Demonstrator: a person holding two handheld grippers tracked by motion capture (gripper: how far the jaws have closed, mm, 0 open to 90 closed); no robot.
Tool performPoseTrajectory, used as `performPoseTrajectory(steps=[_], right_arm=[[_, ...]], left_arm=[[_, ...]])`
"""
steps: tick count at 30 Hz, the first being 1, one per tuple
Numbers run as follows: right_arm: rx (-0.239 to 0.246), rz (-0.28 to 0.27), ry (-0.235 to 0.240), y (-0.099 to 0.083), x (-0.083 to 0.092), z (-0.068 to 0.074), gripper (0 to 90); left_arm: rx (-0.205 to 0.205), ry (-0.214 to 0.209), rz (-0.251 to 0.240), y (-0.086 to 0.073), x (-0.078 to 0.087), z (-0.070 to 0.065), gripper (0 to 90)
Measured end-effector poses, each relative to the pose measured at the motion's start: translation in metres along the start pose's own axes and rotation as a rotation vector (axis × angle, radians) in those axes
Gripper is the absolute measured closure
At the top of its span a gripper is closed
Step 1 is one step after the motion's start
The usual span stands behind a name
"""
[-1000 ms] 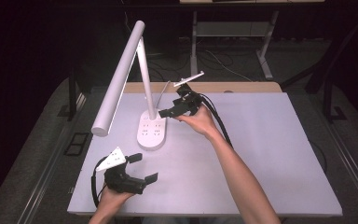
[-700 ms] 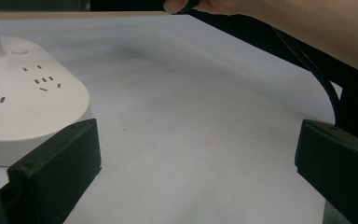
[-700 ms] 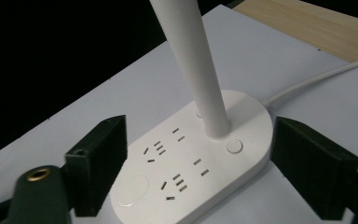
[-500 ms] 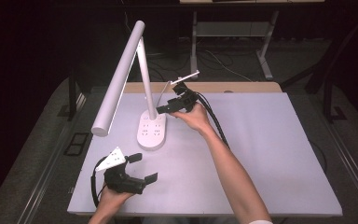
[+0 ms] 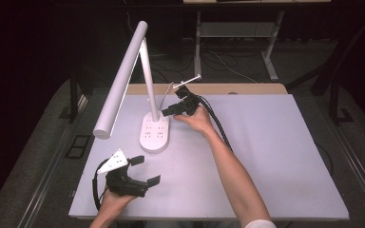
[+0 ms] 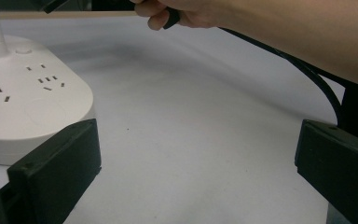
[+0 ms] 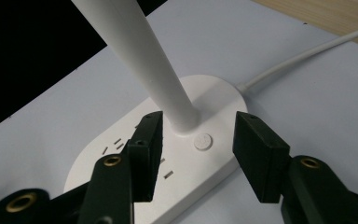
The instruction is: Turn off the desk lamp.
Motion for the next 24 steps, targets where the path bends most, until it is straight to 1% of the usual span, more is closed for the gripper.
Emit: performPoseTrajectory(steps=[4,6,10,11,13,16,18,20,24], right_arm=[[-0.01,-0.007,0.013,-0.002,-0.007,-0.002,59.1],[-0.01,-0.011,0.016,-0.003,-0.01,-0.003,60.0],[-0.024,-0.02,0.042,-0.006,-0.017,-0.004,68.9],[-0.019,-0.021,0.045,-0.006,-0.018,-0.004,72.0],[-0.025,-0.024,0.05,-0.007,-0.021,-0.004,77.9],[-0.026,-0.029,0.052,-0.007,-0.024,-0.005,84.9],[-0.03,-0.025,0.046,-0.008,-0.026,-0.005,86.5],[-0.037,-0.025,0.051,-0.009,-0.028,-0.007,89.0],[-0.05,-0.019,0.056,-0.012,-0.033,-0.009,90.0]], left_arm=[[-0.003,0.003,0.002,0.0,0.0,0.0,0.0],[0.0,0.002,0.001,0.0,-0.001,0.0,0.0],[-0.005,0.0,0.004,0.0,-0.002,0.0,0.0],[-0.006,-0.001,0.004,0.0,-0.002,0.0,0.0],[-0.007,-0.001,0.004,0.0,-0.001,0.0,0.0],[-0.005,-0.001,0.002,0.0,0.0,0.0,0.0],[-0.005,0.0,0.002,0.0,0.0,0.001,0.0],[-0.006,-0.001,0.003,0.0,-0.001,0.001,0.0],[-0.009,0.0,0.004,0.0,-0.001,0.0,0.0]])
Point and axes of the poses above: each handheld gripper's, and its own axes: x roughly backward along the jaws, y roughly out of its top, z roughly to its left, the point moved 3 cm from there along -x, roughly forward along the jaws, and after that the axes turned 1 degree about x, right-handed, at the moved point
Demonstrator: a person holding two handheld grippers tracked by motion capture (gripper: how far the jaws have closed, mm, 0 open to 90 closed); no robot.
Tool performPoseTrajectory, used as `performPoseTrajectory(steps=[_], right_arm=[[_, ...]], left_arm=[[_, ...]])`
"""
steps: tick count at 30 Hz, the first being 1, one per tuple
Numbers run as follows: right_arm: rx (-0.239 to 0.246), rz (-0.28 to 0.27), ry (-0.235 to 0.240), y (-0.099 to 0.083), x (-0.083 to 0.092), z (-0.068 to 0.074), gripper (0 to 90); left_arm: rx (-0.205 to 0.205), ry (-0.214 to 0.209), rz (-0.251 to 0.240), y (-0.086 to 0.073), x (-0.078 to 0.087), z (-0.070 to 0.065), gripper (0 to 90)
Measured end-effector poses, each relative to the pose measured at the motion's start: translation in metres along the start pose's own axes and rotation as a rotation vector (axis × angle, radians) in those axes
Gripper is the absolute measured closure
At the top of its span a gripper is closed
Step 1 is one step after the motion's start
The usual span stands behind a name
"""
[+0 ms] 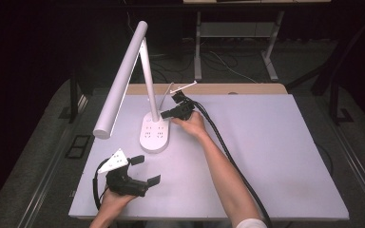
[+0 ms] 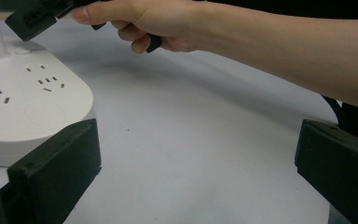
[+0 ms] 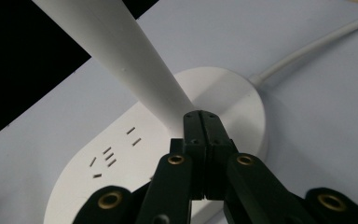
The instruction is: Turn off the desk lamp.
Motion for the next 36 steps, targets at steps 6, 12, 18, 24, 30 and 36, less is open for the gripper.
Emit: performPoseTrajectory(steps=[6,12,18,24,30,36], right_arm=[[-0.009,0.016,0.015,-0.005,-0.0087,-0.0016,90.0],[-0.036,0.012,0.02,-0.0053,-0.0092,-0.0036,90.0],[-0.039,0.016,0.01,-0.0056,-0.0093,-0.003,90.0],[-0.039,0.02,-0.003,-0.006,-0.0087,-0.0028,90.0],[-0.042,0.008,-0.006,-0.0057,-0.0086,-0.0023,90.0],[-0.045,-0.008,-0.013,-0.0051,-0.0096,-0.0018,90.0]], left_arm=[[0.002,0.0,-0.001,0.0001,0.0,0.0002,0.0],[0.005,0.0,-0.007,0.0002,0.0007,-0.0003,0.0],[0.003,-0.001,-0.005,0.0002,0.0,-0.0013,0.0],[0.002,-0.001,-0.003,0.0001,-0.0009,-0.0008,0.0],[0.001,-0.002,-0.002,0.0,-0.0005,-0.0003,0.0],[0.003,-0.002,-0.004,0.0001,-0.0001,-0.0003,0.0]])
Point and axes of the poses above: each handheld gripper's, and its own axes: x roughly backward along the jaws, y roughly out of its top, z roughly to its left, the point moved 3 cm from there along -x, roughly forward along the jaws, and after that the axes turned 1 degree about x, right-handed, at the moved point
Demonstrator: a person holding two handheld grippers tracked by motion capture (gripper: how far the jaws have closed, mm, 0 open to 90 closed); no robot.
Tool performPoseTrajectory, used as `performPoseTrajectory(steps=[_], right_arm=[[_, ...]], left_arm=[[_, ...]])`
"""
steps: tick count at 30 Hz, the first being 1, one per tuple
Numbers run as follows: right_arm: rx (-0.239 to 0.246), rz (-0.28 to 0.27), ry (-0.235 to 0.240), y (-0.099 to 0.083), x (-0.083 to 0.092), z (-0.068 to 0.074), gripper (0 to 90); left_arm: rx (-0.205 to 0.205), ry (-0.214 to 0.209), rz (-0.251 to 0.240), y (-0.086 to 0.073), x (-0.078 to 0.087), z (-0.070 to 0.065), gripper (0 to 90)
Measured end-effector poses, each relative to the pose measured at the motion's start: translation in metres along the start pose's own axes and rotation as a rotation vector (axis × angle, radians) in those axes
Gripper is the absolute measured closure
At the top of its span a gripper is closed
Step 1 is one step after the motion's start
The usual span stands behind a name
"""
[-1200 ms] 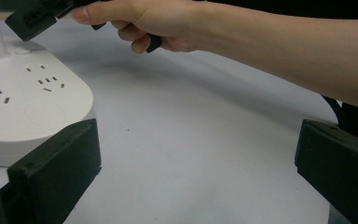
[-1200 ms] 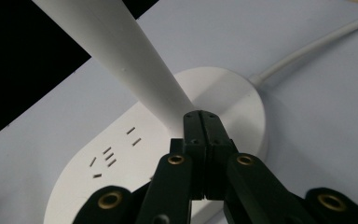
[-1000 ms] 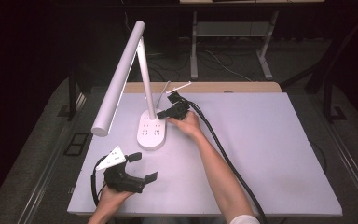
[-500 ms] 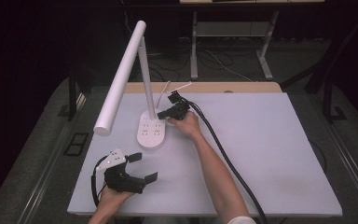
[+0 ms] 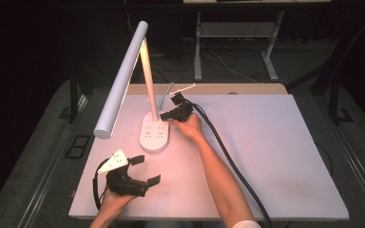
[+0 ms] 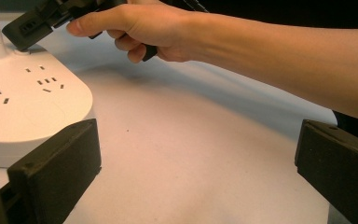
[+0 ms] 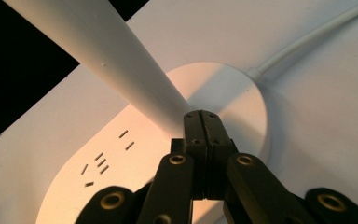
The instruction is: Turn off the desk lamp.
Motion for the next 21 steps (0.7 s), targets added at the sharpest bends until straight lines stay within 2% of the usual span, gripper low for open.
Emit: performPoseTrajectory(steps=[9,16,21], right_arm=[[0.022,-0.002,-0.014,-0.0011,0.0005,0.0009,90.0],[0.007,-0.012,-0.002,-0.0031,0.0001,-0.0008,90.0],[0.023,-0.008,-0.018,-0.0026,0.0,0.0013,90.0]], left_arm=[[0.0,-0.001,0.002,-0.0001,-0.0013,-0.0007,0.0],[0.002,-0.001,0.002,0.0,-0.0022,-0.0002,0.0],[-0.003,-0.003,0.004,0.0,-0.0026,-0.001,0.0]])
Point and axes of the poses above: each handheld gripper's, and its own axes: x roughly backward along the jaws, y roughly out of its top, z roughly to its left, the point moved 3 cm from there along -x, roughly forward along the jaws, and after that the axes turned 1 degree about x, right-handed, at the moved point
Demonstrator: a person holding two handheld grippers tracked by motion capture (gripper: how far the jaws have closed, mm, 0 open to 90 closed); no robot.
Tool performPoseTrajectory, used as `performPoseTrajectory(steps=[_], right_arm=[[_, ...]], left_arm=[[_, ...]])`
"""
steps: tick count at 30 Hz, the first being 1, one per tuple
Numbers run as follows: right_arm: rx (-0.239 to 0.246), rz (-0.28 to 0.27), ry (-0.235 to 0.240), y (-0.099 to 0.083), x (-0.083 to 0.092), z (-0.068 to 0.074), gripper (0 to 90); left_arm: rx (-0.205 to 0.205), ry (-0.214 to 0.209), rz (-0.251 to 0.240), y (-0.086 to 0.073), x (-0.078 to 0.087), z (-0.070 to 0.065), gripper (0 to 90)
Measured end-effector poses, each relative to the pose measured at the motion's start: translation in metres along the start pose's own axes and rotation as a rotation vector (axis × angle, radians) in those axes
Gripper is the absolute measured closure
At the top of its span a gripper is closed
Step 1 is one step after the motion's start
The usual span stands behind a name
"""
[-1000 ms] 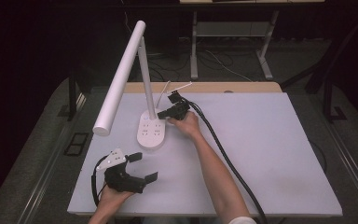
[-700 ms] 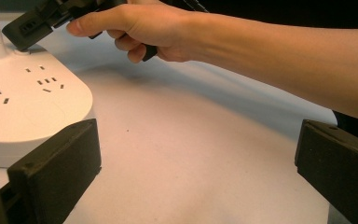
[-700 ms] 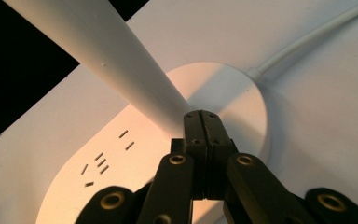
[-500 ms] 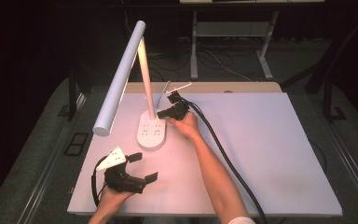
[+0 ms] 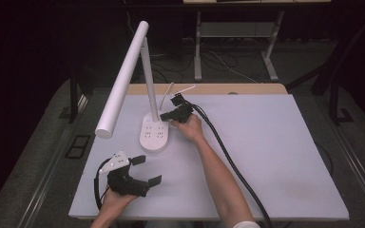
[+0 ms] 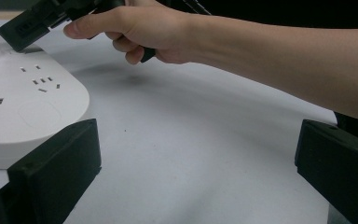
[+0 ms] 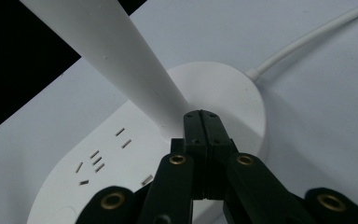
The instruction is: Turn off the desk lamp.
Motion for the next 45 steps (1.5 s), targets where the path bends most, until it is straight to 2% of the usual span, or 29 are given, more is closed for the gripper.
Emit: performPoseTrajectory(steps=[5,16,23,29,33,37,45], right_arm=[[-0.018,-0.016,0.009,0.0003,0.0003,-0.0013,90.0],[-0.01,-0.005,0.002,0.0003,0.0007,0.0,90.0],[-0.007,-0.022,-0.002,-0.0025,0.0006,-0.0003,90.0],[-0.026,-0.039,0.002,-0.0049,0.0006,-0.0009,90.0],[-0.02,-0.038,-0.003,-0.0047,0.0006,-0.0002,90.0],[0.007,-0.027,-0.016,-0.004,0.0019,0.0015,90.0],[0.001,-0.025,-0.011,-0.0026,0.0077,0.0009,90.0]], left_arm=[[0.005,0.004,-0.001,0.0,0.0013,0.0013,0.0],[0.001,0.005,-0.003,0.0005,0.0014,0.0004,0.0],[0.003,0.007,-0.004,0.0005,0.0019,0.0016,0.0],[0.003,0.012,-0.009,0.001,0.0026,0.0014,0.0],[0.004,0.013,-0.006,0.0009,0.0026,0.0022,0.0],[0.003,0.012,-0.006,0.0008,0.0029,0.0024,0.0],[0.001,0.012,-0.004,0.0008,0.0027,0.0024,0.0]])
Point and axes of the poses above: each handheld gripper's, and its own axes: x roughly backward along the jaws, y roughly out of its top, z roughly to its left, the point moved 3 cm from there along -x, roughly forward along the jaws, and after that the axes turned 1 degree about x, right-handed, at the moved point
